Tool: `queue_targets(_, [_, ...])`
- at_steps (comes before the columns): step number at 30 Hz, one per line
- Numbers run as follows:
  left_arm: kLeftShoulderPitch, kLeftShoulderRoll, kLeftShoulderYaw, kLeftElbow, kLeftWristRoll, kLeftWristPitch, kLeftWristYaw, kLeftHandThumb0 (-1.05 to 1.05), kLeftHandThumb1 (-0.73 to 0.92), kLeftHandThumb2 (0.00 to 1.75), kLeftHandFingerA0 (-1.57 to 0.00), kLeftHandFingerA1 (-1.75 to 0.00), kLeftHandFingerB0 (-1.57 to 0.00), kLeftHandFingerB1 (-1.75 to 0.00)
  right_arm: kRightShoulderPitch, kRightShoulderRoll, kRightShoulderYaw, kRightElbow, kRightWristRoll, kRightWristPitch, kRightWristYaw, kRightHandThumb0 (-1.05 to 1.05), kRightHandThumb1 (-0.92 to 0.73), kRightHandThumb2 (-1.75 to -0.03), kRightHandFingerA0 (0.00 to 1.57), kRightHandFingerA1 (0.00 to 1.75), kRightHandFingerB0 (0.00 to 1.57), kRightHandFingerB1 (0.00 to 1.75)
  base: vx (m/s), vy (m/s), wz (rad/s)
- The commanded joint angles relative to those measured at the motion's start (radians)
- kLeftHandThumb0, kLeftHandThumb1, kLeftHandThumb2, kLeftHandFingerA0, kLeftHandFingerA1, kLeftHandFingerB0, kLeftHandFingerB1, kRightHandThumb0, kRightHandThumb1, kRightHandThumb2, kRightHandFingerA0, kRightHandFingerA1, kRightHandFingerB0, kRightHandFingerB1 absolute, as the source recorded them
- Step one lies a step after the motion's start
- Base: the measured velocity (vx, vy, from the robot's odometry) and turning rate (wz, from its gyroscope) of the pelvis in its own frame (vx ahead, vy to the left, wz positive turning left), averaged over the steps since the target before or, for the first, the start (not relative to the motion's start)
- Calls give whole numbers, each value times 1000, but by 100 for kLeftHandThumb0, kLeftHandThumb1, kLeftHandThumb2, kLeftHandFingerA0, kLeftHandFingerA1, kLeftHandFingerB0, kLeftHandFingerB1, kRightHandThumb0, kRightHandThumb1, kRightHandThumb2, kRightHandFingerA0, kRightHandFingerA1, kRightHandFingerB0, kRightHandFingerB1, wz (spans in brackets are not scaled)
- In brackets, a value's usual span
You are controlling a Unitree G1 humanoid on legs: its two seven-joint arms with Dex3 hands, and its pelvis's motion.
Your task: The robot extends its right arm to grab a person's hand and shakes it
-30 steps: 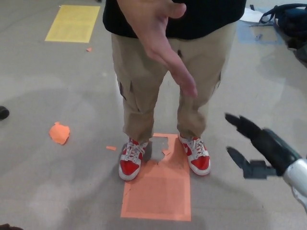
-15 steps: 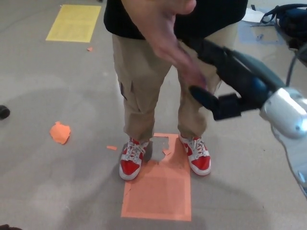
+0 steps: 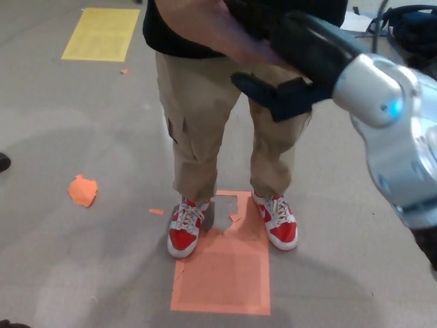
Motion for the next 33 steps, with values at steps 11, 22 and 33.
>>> queue_targets(11, [-20,25,2,10,-2,-17,-15,-69,72,101,-11,-45,-1,-38,-282,70,60,724,-43,-23,-86,-85,-82,-70,2,29,0,0,0,0,0])
queue_targets(22, [-10,27,7,13,-6,-28,-19,-69,71,101,-10,-45,-2,-38,-339,119,93,953,-53,-161,-267,-46,-75,-63,105,66,11,25,0,0,0])
queue_targets(33, [8,39,-3,16,5,-36,-13,-32,63,114,0,-47,0,-46,-255,124,26,882,-5,-287,-425,-23,-73,-62,100,66,41,41,0,0,0])
